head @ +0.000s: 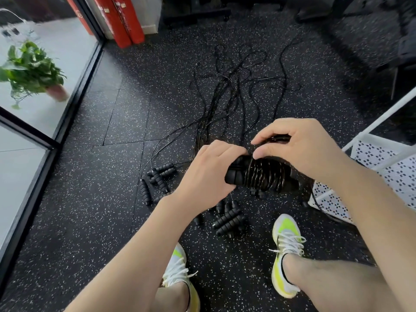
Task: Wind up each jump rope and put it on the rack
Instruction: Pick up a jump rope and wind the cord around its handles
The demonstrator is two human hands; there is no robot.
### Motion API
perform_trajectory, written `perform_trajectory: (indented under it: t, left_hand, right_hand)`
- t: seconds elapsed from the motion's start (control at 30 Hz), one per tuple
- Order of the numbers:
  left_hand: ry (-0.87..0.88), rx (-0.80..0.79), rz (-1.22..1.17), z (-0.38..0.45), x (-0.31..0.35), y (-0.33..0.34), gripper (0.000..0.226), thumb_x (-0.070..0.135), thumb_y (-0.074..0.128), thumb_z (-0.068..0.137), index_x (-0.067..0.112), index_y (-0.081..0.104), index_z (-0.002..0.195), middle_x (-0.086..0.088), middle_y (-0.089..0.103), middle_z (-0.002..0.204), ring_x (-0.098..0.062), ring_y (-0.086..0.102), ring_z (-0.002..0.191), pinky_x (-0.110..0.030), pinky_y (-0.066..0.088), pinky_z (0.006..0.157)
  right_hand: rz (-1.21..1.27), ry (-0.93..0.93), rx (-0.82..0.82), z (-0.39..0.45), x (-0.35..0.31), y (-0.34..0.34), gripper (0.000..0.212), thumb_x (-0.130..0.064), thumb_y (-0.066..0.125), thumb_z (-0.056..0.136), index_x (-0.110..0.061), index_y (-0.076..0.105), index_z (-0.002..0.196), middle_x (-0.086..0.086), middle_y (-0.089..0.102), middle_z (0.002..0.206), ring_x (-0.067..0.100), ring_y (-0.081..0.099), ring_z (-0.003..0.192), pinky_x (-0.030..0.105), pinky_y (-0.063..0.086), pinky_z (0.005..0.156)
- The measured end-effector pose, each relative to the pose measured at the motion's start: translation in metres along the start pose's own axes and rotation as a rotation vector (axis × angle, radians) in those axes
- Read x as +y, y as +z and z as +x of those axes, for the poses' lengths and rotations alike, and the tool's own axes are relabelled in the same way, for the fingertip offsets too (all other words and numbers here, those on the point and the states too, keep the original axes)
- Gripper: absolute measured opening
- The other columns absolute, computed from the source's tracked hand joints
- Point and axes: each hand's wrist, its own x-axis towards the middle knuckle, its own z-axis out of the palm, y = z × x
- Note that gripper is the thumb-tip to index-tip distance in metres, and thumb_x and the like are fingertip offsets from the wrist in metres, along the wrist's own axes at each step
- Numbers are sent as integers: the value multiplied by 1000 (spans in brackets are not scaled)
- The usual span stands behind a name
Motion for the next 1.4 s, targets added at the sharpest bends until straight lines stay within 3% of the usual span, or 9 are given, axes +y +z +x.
perform_trajectory:
  t: [0.07, 0.2, 0.37, 0.5, 0.67, 0.83, 0.97, 1.2, 1.4]
  left_hand:
    - [10, 11, -48, 0, 3, -2, 47, 9, 79, 78, 20, 65, 122, 10, 62, 114, -12, 51, 114, -30, 40, 97]
    - [-5, 64, -127, 0, 10, -5, 48, 2, 80, 75, 17, 67, 118, 11, 63, 115, -12, 53, 114, -8, 35, 94]
    - [-104, 85, -274, -3, 21, -8, 56, 3, 83, 70, 21, 67, 121, 12, 63, 117, -5, 55, 115, -8, 38, 95]
    - [-238, 143, -384, -3, 28, -12, 63, 2, 84, 68, 30, 64, 121, 13, 64, 117, -6, 60, 113, -21, 47, 97]
    - [-424, 233, -412, 5, 25, -11, 64, 8, 87, 69, 33, 61, 123, 18, 67, 115, -1, 61, 111, -19, 47, 97]
    - [-538, 264, -275, 13, 18, -1, 62, 6, 79, 75, 30, 59, 129, 17, 60, 121, -7, 53, 118, -12, 37, 99]
    - [-504, 184, -90, 13, 3, 7, 66, 2, 73, 80, 18, 53, 141, 7, 54, 124, -15, 40, 122, -8, 20, 91]
    - [-336, 163, 14, 6, -8, 10, 58, -4, 76, 77, 8, 60, 132, -6, 61, 122, -20, 41, 113, -14, 21, 87]
    - [-168, 88, 30, 4, -9, 10, 56, 4, 83, 74, 8, 64, 126, -5, 64, 116, -19, 42, 111, -19, 30, 93]
  right_hand:
    - [69, 25, -8, 3, 8, 0, 11, -27, 85, 77, -34, 79, 84, -21, 73, 85, -3, 66, 85, 11, 47, 79]
    - [240, 95, -85, 6, 21, 1, 11, -30, 78, 79, -26, 81, 89, -7, 78, 81, 3, 70, 74, 14, 51, 71]
    - [677, 294, -286, 11, 36, 9, 18, -17, 64, 87, -18, 83, 88, 5, 77, 85, 13, 71, 72, 23, 58, 63]
    - [555, 344, -253, 3, 42, 24, 60, 4, 43, 103, -38, 79, 82, -19, 68, 71, -7, 65, 65, 5, 47, 61]
    - [506, 232, -156, -6, 21, 47, 33, -2, 44, 105, -8, 62, 78, -1, 61, 61, 15, 53, 57, 24, 44, 58]
    - [106, 171, -181, -10, 9, 67, 26, -19, 43, 107, -21, 58, 86, -18, 65, 62, 3, 50, 46, 21, 39, 50]
    - [-87, 149, -197, -19, -4, 74, 19, -27, 47, 104, -23, 57, 89, -4, 64, 68, 14, 56, 53, 30, 42, 52]
    - [-344, 42, -138, -29, -26, 53, 27, -28, 54, 99, -30, 63, 124, -9, 72, 94, 7, 64, 76, 36, 56, 75]
    - [-429, -71, -75, -22, -34, 27, 18, -44, 64, 94, -39, 67, 111, -22, 70, 95, 2, 61, 86, 34, 51, 78]
